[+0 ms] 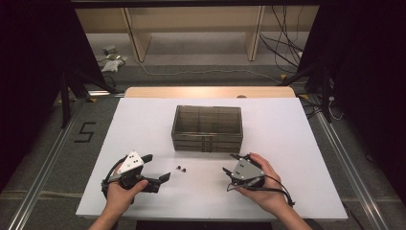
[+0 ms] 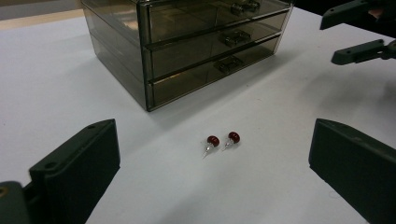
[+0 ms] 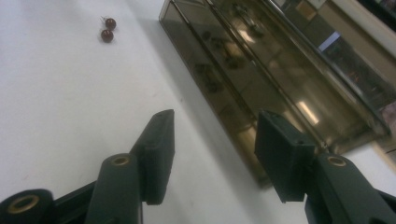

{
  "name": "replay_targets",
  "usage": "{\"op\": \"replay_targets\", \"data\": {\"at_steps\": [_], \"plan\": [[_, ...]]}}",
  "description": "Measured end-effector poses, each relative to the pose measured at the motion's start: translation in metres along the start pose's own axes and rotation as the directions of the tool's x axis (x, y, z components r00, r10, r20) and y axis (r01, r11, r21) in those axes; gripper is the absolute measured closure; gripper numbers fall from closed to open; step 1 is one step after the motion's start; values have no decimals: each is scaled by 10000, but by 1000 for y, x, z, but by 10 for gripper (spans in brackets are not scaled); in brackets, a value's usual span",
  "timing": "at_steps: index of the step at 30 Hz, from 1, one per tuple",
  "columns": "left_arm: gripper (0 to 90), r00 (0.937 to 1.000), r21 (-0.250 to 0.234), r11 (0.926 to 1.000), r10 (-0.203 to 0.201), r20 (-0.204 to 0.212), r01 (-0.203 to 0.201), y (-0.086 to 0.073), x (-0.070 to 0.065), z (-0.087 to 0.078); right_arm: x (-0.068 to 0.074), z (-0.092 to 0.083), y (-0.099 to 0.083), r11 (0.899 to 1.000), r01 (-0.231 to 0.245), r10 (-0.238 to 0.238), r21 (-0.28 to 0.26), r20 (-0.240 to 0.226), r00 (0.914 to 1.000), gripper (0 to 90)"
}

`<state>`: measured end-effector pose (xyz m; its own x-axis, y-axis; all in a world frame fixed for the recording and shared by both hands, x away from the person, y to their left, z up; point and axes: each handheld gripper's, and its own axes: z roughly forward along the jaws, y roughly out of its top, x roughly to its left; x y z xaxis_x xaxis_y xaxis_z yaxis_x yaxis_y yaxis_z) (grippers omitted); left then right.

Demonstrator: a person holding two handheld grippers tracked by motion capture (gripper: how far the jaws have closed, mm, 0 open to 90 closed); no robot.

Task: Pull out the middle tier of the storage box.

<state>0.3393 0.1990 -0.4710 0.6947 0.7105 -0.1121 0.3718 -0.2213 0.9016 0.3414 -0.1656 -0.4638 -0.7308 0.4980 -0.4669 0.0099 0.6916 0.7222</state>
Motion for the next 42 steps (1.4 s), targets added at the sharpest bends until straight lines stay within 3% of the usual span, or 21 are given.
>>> {"op": "replay_targets", "data": {"at_steps": [3, 6, 10, 13, 15, 17, 19, 21, 22, 24, 26, 29, 33, 34, 37, 38, 39, 40, 41, 42], "plan": [[18, 10000, -4, 10000, 32, 14, -32, 0, 0, -1, 5, 14, 11, 9971, 753, -754, 108, 145, 9970, 497], [21, 10000, -21, 10000, 14, 26, -14, 0, 1, -1, 8, 27, 18, 9945, 1029, -1031, 168, 87, 9946, 507], [23, 10000, -46, 10000, 7, 36, -7, 0, 1, -1, 12, 42, 25, 9848, 1686, -1702, 430, 385, 9847, 527], [25, 10000, -69, 10000, 5, 38, -5, 0, 0, -2, 15, 50, 31, 9739, 2185, -2229, 618, 779, 9717, 556], [30, 10000, -68, 10000, 8, 35, -8, 0, 0, -2, 17, 56, 35, 9545, 2833, -2918, 930, 958, 9517, 571], [31, 10000, -70, 10000, 0, 66, 1, 0, 0, -2, 21, 61, 38, 9438, 3135, -3253, 1051, 1267, 9371, 577], [32, 10000, -91, 10000, -30, 76, 31, 0, 0, -2, 24, 66, 42, 9231, 3630, -3795, 1268, 1473, 9134, 577], [33, 10000, -103, 9999, -40, 81, 41, 0, 0, -3, 27, 70, 44, 9125, 3834, -4043, 1429, 1700, 8987, 579], [34, 10000, -105, 9999, -43, 85, 44, 0, 0, -3, 29, 72, 45, 9121, 3822, -4047, 1482, 1785, 8969, 581], [35, 10000, -104, 9999, -45, 84, 46, 0, 0, -3, 30, 76, 48, 8971, 4095, -4358, 1661, 1787, 8821, 583], [36, 9999, -109, 9999, -43, 95, 44, 0, 0, -3, 31, 80, 48, 8886, 4191, -4505, 1865, 1829, 8738, 585], [36, 9999, -126, 9999, -42, 103, 44, 0, 0, -3, 33, 87, 48, 8666, 4470, -4871, 2217, 1817, 8542, 586], [38, 9999, -121, 9999, -67, 118, 68, 0, 0, -3, 34, 92, 49, 8376, 4821, -5342, 2570, 2012, 8210, 607], [38, 9999, -125, 9999, -69, 115, 70, 0, 0, -3, 35, 92, 49, 8345, 4829, -5376, 2654, 1994, 8193, 610], [39, 9999, -132, 9999, -60, 115, 61, 0, 0, -3, 39, 94, 50, 8128, 5017, -5686, 2962, 2160, 7937, 635], [41, 9999, -135, 9999, -57, 116, 59, 0, 0, -3, 41, 95, 51, 7995, 5129, -5870, 3126, 2259, 7774, 657], [41, 9999, -140, 9999, -60, 120, 62, 0, 0, -3, 41, 95, 51, 7995, 5129, -5870, 3126, 2259, 7774, 657], [41, 9999, -137, 9999, -52, 119, 53, 0, 0, -3, 42, 96, 51, 7896, 5244, -6011, 3187, 2299, 7654, 666], [42, 9999, -135, 9999, -44, 118, 46, 0, 0, -3, 42, 97, 51, 7877, 5256, -6046, 3213, 2397, 7596, 683], [42, 9999, -136, 9999, -46, 116, 48, 0, 0, -3, 44, 97, 52, 7755, 5327, -6197, 3390, 2467, 7451, 711]]}}
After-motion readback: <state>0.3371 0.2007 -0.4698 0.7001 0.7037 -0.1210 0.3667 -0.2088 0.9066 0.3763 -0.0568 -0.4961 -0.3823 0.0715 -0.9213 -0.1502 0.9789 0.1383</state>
